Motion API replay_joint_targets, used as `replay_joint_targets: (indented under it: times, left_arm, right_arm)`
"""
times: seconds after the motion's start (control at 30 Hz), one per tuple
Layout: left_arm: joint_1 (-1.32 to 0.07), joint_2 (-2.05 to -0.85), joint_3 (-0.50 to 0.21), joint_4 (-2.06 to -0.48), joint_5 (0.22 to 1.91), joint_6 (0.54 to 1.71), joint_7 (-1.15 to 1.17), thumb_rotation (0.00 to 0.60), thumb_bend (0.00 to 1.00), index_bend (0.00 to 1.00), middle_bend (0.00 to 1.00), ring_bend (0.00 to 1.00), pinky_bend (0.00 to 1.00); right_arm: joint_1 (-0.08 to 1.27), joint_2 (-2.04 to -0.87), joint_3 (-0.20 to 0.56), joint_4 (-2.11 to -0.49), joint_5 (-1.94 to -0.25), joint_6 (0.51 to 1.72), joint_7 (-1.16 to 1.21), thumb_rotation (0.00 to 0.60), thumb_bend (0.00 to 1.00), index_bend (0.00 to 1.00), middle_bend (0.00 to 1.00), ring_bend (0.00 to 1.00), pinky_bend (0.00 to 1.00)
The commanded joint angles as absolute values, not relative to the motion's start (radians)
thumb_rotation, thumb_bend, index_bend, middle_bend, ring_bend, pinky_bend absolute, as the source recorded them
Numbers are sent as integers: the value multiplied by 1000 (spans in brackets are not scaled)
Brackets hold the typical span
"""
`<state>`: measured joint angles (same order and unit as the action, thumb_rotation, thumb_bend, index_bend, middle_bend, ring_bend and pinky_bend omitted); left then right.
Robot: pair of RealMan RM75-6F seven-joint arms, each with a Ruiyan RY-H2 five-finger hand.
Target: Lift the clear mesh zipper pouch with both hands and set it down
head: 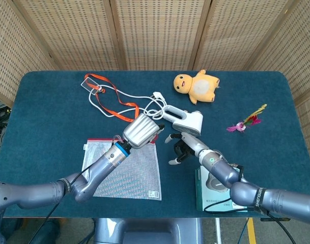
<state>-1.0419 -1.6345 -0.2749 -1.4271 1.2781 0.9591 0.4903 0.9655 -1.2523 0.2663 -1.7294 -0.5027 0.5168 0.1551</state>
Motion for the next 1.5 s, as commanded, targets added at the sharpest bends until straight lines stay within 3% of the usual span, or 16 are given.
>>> replay_joint_targets:
  times: [0.03,0.4,0.7,1.17,1.5]
  left_arm:
    - [-1042,-1639,-276,-1423,1281,969,479,600,892,836,1000,904,973]
    - [-1039,-1651,-262,-1400,1309,993,434,600,890,833,1000,904,973]
    - [-1039,-1663,-257,-1387,1318,1003,414,600,888,833,1000,904,973]
    - [-1036,-1662,-258,-1386,1321,1008,382,600,887,833,1000,904,973]
    - [-1033,-1661,-257,-1390,1321,1011,374,600,886,833,1000,904,973]
  right_arm:
    - [1035,-1291,249,-1703,-404,511,181,600,8,386,837,883,1000]
    - [1087,-1367,261,-1672,-303,612,202,600,142,389,839,883,1000]
    - [1099,-1407,271,-1650,-263,660,191,600,281,469,846,890,1000]
    - [1118,-1447,285,-1621,-178,685,162,600,320,505,857,896,1000]
    - [1107,-1455,298,-1617,-163,673,152,600,456,555,869,906,1000]
